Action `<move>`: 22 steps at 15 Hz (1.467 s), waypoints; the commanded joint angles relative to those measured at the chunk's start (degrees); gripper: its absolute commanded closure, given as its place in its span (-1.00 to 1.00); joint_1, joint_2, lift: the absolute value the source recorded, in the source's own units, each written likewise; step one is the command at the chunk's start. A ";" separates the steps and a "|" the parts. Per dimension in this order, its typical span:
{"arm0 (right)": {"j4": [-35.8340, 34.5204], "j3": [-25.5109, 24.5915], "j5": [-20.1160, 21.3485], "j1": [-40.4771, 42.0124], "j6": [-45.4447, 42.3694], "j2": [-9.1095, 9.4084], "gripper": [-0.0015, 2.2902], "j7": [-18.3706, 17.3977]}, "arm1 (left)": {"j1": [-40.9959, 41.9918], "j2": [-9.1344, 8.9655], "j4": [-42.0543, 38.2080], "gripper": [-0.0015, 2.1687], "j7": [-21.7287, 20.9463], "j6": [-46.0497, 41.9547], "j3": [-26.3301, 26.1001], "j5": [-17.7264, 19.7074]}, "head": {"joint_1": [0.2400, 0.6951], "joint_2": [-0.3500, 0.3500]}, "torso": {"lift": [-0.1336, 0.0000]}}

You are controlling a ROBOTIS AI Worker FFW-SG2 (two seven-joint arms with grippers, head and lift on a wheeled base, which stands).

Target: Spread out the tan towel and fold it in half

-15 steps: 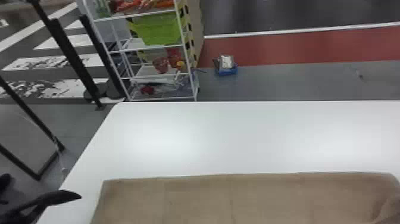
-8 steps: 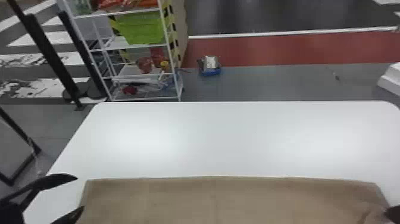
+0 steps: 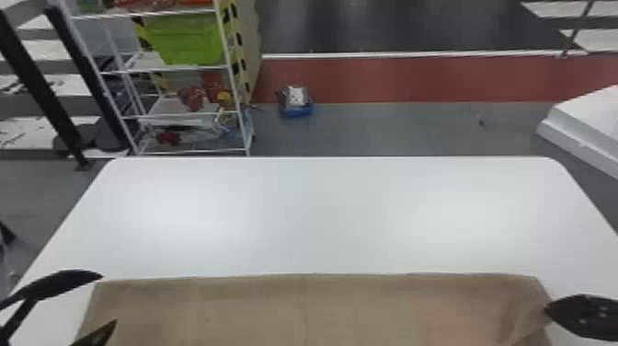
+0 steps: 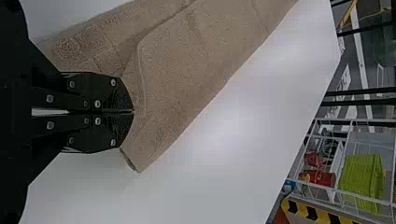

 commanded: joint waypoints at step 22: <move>-9.86 -5.04 -3.39 10.10 -0.98 0.18 -0.02 0.36 | -5.86 0.96 10.23 -0.65 19.24 12.57 -16.55 -25.97 | 1.00 -0.08 | -0.85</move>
